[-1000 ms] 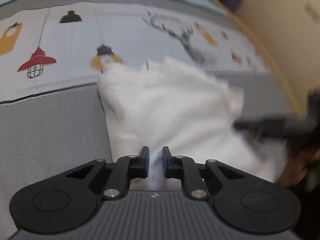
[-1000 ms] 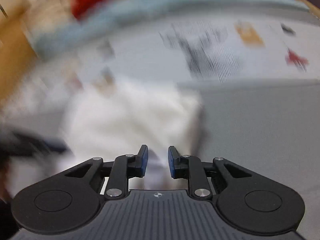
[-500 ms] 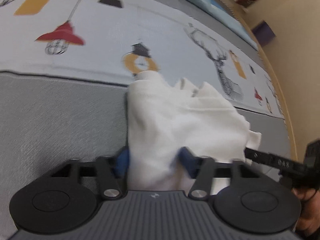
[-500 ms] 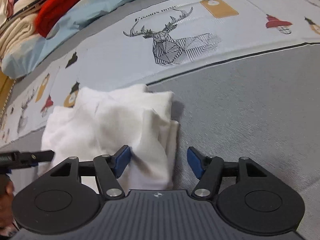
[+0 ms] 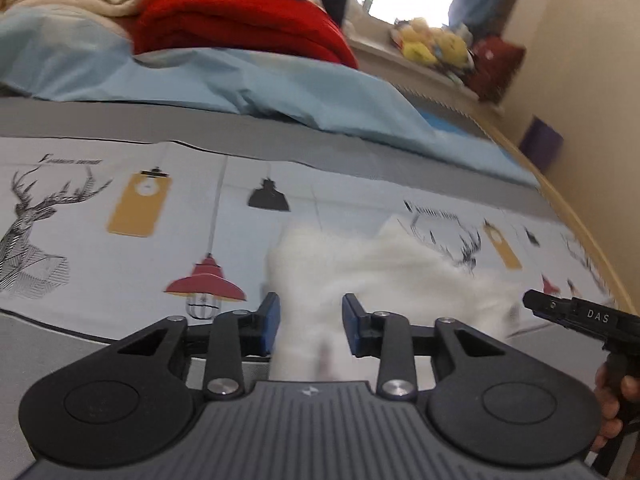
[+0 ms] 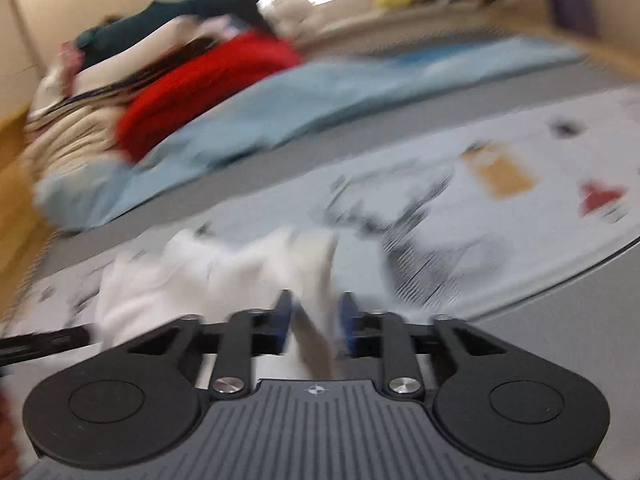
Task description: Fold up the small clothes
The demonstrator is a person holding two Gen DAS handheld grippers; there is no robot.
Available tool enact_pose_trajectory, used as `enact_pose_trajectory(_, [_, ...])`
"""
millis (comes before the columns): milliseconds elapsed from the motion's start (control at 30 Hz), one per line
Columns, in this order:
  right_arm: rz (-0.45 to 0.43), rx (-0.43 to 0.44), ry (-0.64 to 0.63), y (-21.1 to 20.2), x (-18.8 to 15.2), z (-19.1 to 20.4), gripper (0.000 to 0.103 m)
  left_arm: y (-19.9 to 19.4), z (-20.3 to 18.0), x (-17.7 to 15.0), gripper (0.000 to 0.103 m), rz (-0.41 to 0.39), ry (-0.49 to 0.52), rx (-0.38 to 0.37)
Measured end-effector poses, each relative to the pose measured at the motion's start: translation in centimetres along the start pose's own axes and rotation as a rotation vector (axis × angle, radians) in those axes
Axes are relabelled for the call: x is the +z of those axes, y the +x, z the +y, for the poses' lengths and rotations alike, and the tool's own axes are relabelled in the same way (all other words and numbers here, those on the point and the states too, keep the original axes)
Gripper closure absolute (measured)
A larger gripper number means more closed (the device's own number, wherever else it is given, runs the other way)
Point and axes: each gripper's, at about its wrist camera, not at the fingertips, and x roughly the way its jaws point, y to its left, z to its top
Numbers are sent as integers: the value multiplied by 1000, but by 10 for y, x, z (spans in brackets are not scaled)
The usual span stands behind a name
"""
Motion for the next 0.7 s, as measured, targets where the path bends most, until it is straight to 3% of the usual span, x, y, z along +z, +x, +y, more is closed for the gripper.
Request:
enact_pose_trajectory(67, [-18, 1, 28, -2, 4, -3, 64, 0, 1, -2, 64, 28, -7, -21])
enact_pose_trajectory(133, [10, 76, 41, -7, 2, -2, 64, 3, -4, -9, 64, 86, 38, -65])
enact_pose_trajectory(200, [98, 136, -39, -4, -7, 7, 65, 14, -12, -23, 64, 175, 111, -98])
enact_pose_trajectory(267, [237, 110, -158, 9, -24, 20, 69, 37, -20, -46, 64, 324, 217, -53])
enact_pose_trajectory(333, [359, -7, -242, 24, -46, 19, 62, 31, -37, -59, 63, 276, 374, -10])
enact_pose_trajectory(400, [348, -23, -195, 22, -48, 12, 61, 20, -47, -58, 64, 262, 400, 24])
enact_pose_trajectory(500, [268, -11, -241, -1, -43, 22, 65, -1, -49, -59, 64, 240, 369, -54])
enact_pose_trajectory(567, [283, 25, -301, -12, -49, 27, 68, 7, -52, -75, 64, 312, 433, -2])
enact_pose_trajectory(633, [404, -45, -348, -2, -65, 23, 64, 24, -47, -99, 61, 449, 498, 95])
enact_pose_trajectory(700, [471, -82, -324, -4, -74, 14, 59, 13, -47, -102, 61, 439, 484, 108])
